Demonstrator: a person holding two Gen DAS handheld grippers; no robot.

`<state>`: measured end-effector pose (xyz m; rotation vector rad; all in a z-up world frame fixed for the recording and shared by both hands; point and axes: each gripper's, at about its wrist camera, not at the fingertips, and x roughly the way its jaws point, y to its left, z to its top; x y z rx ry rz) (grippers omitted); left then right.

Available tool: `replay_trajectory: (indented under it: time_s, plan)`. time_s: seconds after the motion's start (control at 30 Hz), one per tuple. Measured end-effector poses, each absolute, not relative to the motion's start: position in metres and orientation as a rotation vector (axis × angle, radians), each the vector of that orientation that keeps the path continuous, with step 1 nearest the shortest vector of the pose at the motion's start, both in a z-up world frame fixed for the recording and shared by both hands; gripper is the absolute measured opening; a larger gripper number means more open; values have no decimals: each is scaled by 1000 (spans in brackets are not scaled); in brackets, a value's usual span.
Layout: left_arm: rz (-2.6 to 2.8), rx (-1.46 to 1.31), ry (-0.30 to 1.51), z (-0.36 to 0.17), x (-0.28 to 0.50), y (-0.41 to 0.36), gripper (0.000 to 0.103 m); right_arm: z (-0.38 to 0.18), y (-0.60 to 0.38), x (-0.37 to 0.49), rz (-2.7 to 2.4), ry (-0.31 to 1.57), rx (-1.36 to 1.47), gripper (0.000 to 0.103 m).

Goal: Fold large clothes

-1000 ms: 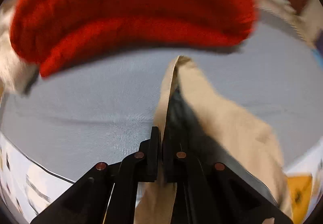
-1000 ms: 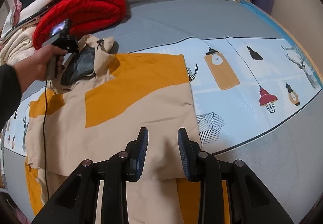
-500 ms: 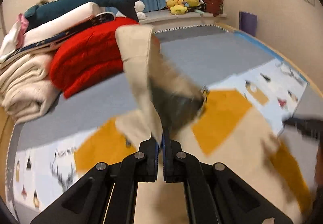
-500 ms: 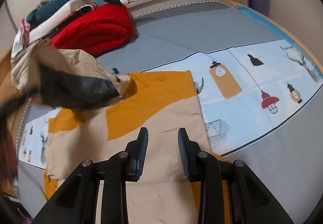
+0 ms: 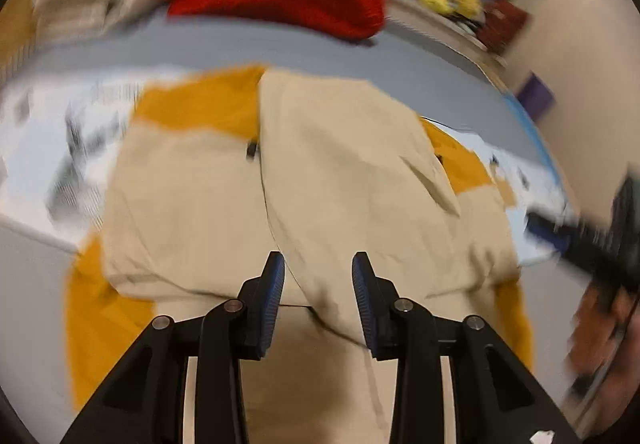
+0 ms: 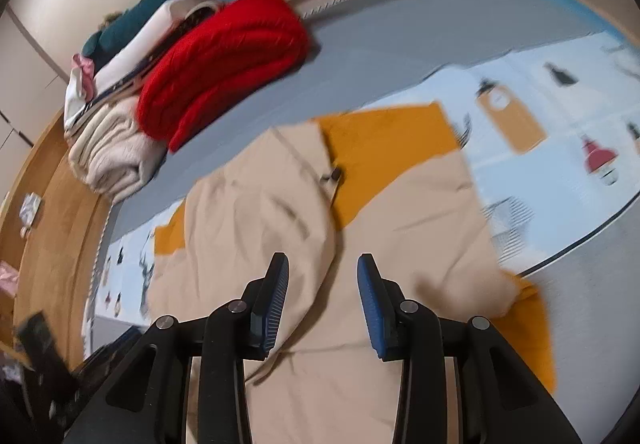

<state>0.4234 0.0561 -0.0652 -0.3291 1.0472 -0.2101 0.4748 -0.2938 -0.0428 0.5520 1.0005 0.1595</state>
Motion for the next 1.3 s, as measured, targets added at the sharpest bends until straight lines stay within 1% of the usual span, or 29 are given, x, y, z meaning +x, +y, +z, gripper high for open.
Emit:
replay_trajectory:
  time_s: [0.1,0.3,0.47,0.53,0.57,0.6,0.63,0.73,0.83,0.93,1.03,1.07,1.1,1.13,1.2,1.23,1.3]
  plan:
    - [-205,-512,1143,-101,438,68,35,-66,-278,481,187,1072,571,37]
    - [-196,-662,1280,-147,442,69,35,-105,-257,492,217,1175,635,37]
    - [-235,-707,1314,-154,438,57,36,-129,-245,498,216,1231,673,37]
    - [-233,-712,1316,-154,437,58,34,-136,-241,500,221,1246,696,36]
    - [-233,-712,1315,-155,437,58,31,-139,-240,500,218,1245,702,30]
    - [-234,-696,1312,-153,436,57,19,-141,-237,501,223,1240,706,22]
    - [-228,-671,1311,-152,438,56,9,-142,-236,501,228,1238,708,9]
    - [-215,-563,1273,-139,436,49,5,-142,-233,501,219,1223,696,6]
    - [-161,-371,1253,-125,435,34,5,-147,-229,502,171,1268,632,6]
    - [-79,-185,1182,-109,431,26,6,-148,-230,500,106,1283,612,6]
    - [-154,-218,1136,-98,428,22,6,-128,-229,497,52,1226,542,8]
    - [-191,-221,1136,-99,427,19,6,-117,-227,496,35,1180,498,8]
    - [-244,-217,1153,-102,426,11,9,-109,-224,494,41,1142,479,8]
    - [-269,-214,1176,-108,426,6,13,-104,-222,494,56,1122,474,8]
    - [-273,-204,1269,-131,424,1,20,-100,-211,495,141,1106,459,9]
    - [-247,-191,1331,-146,424,1,20,-108,-202,498,210,1141,456,9]
    - [-219,-215,1357,-156,422,7,23,-129,-194,498,241,1242,460,10]
